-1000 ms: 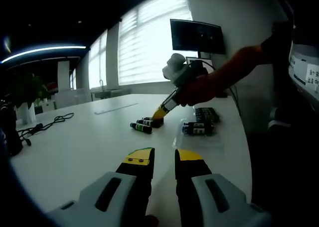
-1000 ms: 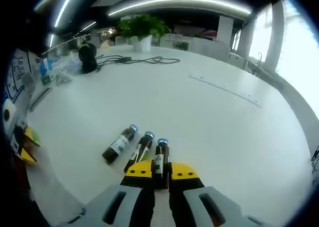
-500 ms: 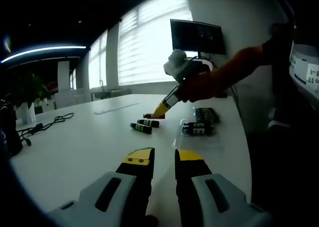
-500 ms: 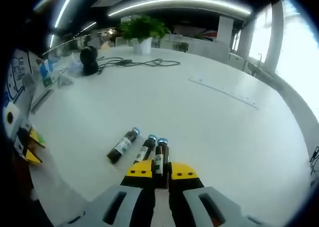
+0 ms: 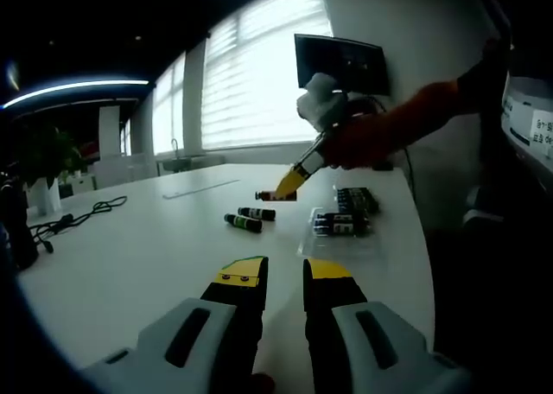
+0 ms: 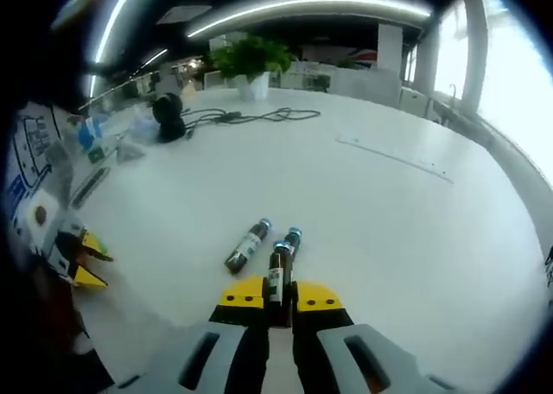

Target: Grip medicine bottles put into box

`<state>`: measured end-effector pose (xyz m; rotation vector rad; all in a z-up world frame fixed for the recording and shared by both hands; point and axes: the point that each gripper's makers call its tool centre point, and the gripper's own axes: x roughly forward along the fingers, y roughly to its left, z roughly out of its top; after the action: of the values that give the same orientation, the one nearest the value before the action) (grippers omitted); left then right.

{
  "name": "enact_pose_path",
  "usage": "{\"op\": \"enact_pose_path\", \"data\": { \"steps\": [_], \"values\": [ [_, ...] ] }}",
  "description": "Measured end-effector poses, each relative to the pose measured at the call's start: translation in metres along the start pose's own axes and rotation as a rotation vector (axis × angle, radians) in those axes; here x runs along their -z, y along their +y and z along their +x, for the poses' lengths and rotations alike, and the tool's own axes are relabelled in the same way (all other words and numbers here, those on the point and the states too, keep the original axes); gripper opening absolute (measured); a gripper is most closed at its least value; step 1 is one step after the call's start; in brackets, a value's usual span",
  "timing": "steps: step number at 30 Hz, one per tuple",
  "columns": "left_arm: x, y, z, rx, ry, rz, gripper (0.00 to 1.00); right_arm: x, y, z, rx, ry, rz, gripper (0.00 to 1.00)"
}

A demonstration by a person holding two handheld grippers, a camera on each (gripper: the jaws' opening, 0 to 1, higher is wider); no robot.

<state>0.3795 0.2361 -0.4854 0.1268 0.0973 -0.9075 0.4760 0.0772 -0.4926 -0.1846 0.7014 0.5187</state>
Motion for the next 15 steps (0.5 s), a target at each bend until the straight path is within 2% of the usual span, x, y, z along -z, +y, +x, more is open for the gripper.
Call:
{"op": "enact_pose_path", "data": {
  "steps": [7, 15],
  "values": [
    [0.000, -0.001, 0.000, 0.002, 0.001, 0.002, 0.10, 0.006, 0.016, -0.019, -0.023, -0.005, 0.021, 0.05],
    [0.000, -0.002, 0.000, 0.003, 0.000, 0.008, 0.10, 0.019, 0.030, -0.033, -0.013, -0.014, 0.041, 0.05]
  ]
}}
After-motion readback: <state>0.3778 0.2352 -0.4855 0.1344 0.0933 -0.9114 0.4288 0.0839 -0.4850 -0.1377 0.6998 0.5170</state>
